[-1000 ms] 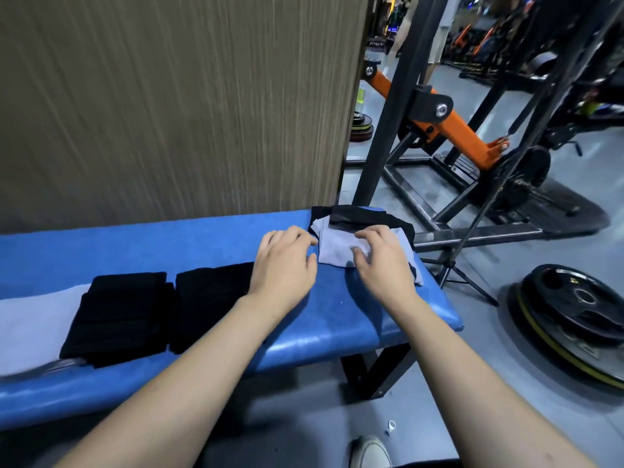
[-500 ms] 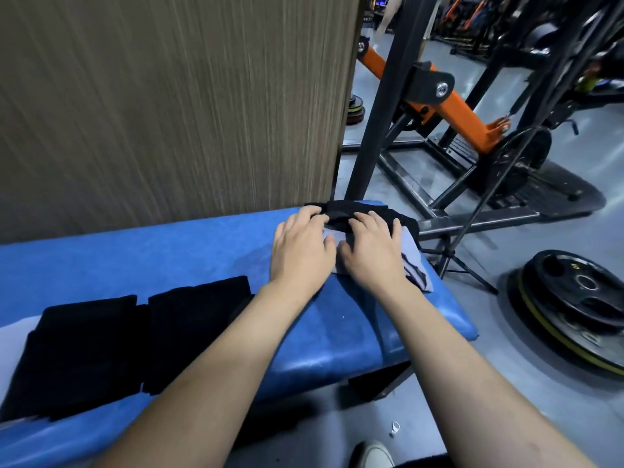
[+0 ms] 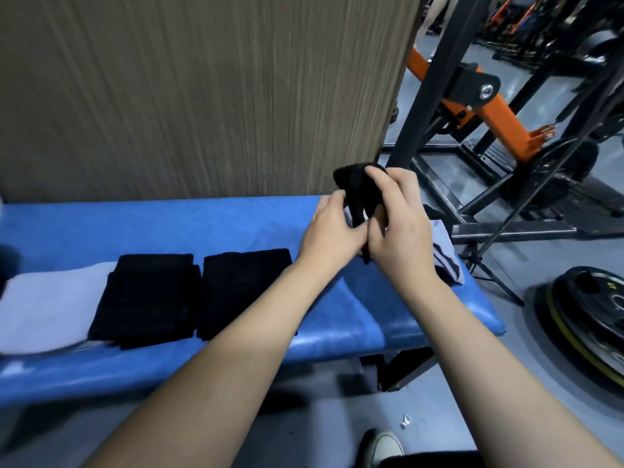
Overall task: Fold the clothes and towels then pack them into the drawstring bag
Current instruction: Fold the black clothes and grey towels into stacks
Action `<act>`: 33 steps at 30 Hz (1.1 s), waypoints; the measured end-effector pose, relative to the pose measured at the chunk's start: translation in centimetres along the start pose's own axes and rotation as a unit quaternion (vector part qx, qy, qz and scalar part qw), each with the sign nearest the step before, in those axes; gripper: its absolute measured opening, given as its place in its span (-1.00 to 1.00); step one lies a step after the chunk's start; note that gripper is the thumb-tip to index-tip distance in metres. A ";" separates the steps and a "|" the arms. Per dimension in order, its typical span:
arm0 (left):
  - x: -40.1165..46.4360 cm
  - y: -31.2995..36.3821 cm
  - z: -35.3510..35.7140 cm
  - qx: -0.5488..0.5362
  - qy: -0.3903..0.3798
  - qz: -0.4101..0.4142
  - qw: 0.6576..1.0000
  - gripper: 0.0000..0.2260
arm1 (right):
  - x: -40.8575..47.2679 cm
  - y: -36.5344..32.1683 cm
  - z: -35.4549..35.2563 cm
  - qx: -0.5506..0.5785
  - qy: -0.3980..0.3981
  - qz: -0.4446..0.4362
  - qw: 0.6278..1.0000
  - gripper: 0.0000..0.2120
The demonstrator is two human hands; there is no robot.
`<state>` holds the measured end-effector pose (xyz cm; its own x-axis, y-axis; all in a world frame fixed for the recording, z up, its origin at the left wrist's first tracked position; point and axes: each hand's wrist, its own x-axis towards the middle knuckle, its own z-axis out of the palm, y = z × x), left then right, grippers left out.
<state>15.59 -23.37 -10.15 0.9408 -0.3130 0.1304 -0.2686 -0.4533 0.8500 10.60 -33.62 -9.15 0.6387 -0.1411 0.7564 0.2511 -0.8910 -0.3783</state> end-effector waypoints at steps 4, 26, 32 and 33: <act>-2.2 0.6 -1.0 -0.027 0.022 0.011 0.999 -0.66 | -0.9 -1.9 -1.6 0.035 0.014 -0.003 0.999 -0.34; -12.4 -4.8 -15.6 -0.167 0.082 -0.076 0.980 -0.93 | -4.2 -2.2 -3.1 0.240 -0.069 0.353 0.902 -0.76; -12.0 -7.3 -16.0 -0.115 0.054 -0.133 0.983 -0.56 | -3.8 -2.6 -0.4 0.341 -0.106 0.492 0.794 -0.76; -12.0 -7.6 -16.0 -0.114 0.036 -0.134 0.984 -0.57 | -3.8 -2.5 -0.4 0.356 -0.115 0.503 0.779 -0.74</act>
<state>9.68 -2.79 -9.98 0.9858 -0.1450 -0.0846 0.0360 -0.3096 0.9502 7.28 -31.04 -10.89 0.8657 -0.4593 -0.1989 -0.1739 0.0966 -0.9800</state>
